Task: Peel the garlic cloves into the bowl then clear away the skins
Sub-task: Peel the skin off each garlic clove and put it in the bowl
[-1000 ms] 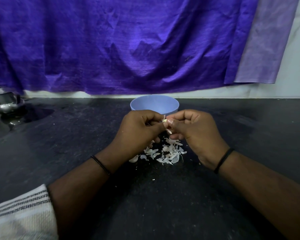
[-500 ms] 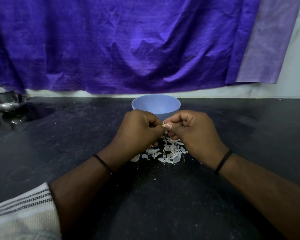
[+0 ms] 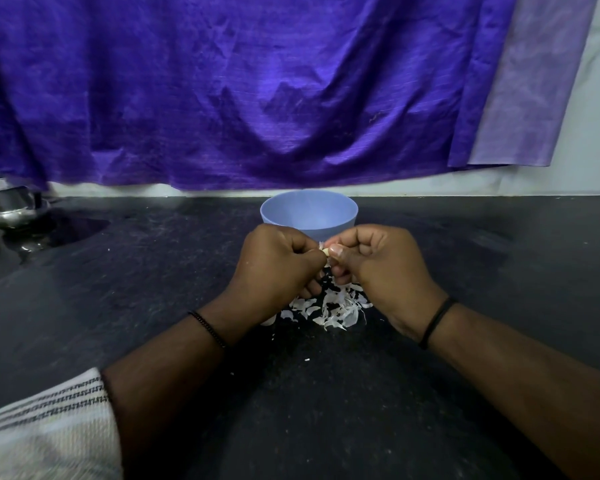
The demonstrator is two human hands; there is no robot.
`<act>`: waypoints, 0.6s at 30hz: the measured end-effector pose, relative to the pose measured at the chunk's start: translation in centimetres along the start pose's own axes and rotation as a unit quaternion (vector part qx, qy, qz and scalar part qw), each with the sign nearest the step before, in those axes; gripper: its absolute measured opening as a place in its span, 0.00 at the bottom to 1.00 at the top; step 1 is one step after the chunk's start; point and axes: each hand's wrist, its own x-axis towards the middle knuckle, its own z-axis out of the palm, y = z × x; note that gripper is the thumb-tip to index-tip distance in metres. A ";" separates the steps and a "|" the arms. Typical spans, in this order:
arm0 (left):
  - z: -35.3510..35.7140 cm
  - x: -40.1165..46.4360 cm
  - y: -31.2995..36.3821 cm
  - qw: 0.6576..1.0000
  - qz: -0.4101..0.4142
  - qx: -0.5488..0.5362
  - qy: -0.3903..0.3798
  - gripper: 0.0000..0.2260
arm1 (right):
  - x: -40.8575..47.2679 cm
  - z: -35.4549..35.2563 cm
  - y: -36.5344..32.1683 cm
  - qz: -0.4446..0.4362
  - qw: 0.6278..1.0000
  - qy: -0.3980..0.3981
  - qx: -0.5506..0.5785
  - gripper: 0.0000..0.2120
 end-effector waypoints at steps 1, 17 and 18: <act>0.1 0.0 0.0 1.000 -0.001 -0.005 -0.001 0.08 | 0.0 0.0 0.0 0.011 1.000 0.000 0.015 0.07; 0.1 0.3 -0.2 0.992 -0.043 -0.108 -0.042 0.05 | 0.0 -0.7 0.1 0.044 0.998 0.011 0.035 0.03; 0.0 0.3 -0.3 0.992 -0.043 -0.109 -0.042 0.05 | 0.0 -0.7 0.2 0.024 1.000 0.011 0.004 0.04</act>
